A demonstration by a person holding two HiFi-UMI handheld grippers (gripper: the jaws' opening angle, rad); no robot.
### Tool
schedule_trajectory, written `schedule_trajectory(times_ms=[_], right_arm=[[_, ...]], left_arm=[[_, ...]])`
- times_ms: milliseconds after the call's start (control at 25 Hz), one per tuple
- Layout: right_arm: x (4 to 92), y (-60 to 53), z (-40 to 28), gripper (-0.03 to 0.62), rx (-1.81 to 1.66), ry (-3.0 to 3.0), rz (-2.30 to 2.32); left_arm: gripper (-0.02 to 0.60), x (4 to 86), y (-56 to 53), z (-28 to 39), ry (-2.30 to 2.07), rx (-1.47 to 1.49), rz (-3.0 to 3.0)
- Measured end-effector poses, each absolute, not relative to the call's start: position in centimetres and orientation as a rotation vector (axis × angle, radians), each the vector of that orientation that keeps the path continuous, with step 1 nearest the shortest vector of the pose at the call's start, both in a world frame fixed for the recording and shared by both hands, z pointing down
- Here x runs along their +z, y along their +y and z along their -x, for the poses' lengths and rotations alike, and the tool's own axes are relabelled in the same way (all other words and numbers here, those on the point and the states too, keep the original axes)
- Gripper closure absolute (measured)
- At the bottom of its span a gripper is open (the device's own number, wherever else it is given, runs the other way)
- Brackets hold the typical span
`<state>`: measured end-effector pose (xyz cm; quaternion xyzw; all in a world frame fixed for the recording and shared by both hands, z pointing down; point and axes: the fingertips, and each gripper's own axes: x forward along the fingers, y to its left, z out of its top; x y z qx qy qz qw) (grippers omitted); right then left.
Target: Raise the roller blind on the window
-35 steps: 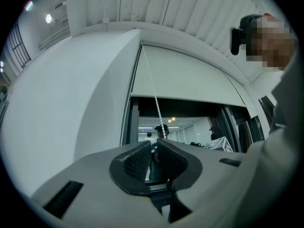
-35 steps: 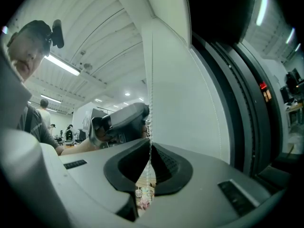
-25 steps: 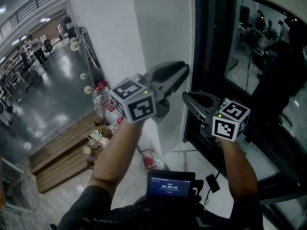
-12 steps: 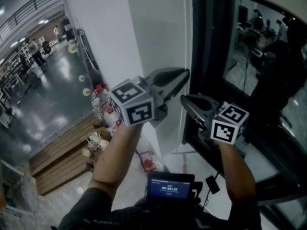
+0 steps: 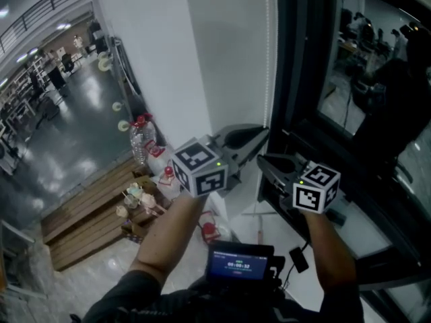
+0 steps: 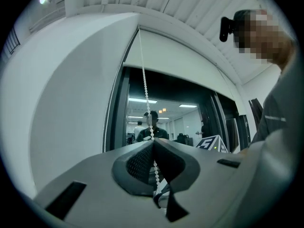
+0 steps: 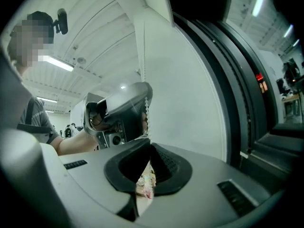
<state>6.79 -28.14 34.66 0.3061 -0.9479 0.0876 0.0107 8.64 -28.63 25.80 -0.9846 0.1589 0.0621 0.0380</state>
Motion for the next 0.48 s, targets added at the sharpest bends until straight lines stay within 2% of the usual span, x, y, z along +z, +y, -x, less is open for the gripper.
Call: schedule_trajectory(times_ms=[360,480], right_arm=[[37.7,-27.7,-7.5,0.588,0.283,-2.899,-0.976],[36.4,-27.3,-9.5,0.553,0.205,-2.863,-1.037]], left_arm=[[0.578,29.1,-28.4,-8.7,0.543,0.175,3.034],[0.578,29.1,-28.6,-8.6,0.562,0.165,3.019]])
